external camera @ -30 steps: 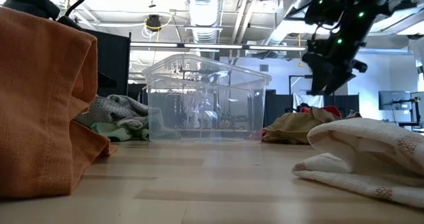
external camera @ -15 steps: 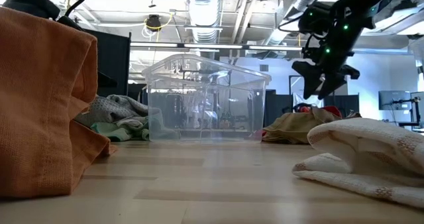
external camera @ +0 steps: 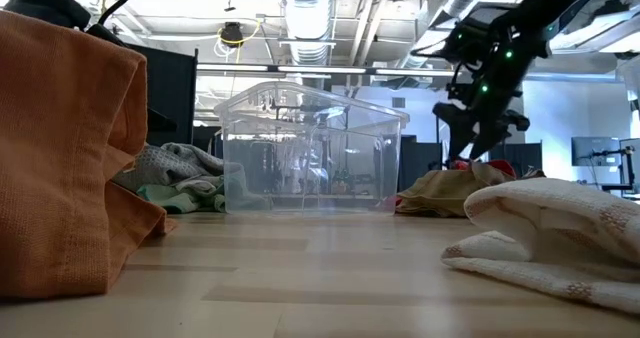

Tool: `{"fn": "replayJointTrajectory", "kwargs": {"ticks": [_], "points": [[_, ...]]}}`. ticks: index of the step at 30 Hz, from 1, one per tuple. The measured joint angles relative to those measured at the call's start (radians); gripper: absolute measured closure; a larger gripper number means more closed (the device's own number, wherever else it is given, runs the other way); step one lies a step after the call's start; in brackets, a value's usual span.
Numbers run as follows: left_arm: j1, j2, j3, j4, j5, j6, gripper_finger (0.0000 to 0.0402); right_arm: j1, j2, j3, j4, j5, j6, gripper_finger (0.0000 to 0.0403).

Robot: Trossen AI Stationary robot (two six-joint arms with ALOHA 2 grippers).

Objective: Sort towels by color in basket
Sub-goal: Put the red towel into the top transparent bin

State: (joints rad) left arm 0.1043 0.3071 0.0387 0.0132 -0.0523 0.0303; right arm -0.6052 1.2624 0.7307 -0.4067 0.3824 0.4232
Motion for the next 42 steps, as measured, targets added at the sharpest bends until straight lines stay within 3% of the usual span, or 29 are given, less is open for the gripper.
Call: {"fn": "replayJointTrajectory", "kwargs": {"ticks": [32,36,42], "points": [[0.000,0.000,0.000,0.000,0.000,0.000,0.0242,0.009,0.035,0.000,-0.084,0.091,0.178,0.0145],[0.000,0.000,0.000,0.000,0.000,0.000,0.0242,0.012,0.035,0.000,-0.086,0.091,0.199,0.0168],[0.000,0.000,0.000,0.000,0.000,0.000,0.0242,0.025,0.035,0.000,-0.080,0.091,0.200,0.0238]]}}
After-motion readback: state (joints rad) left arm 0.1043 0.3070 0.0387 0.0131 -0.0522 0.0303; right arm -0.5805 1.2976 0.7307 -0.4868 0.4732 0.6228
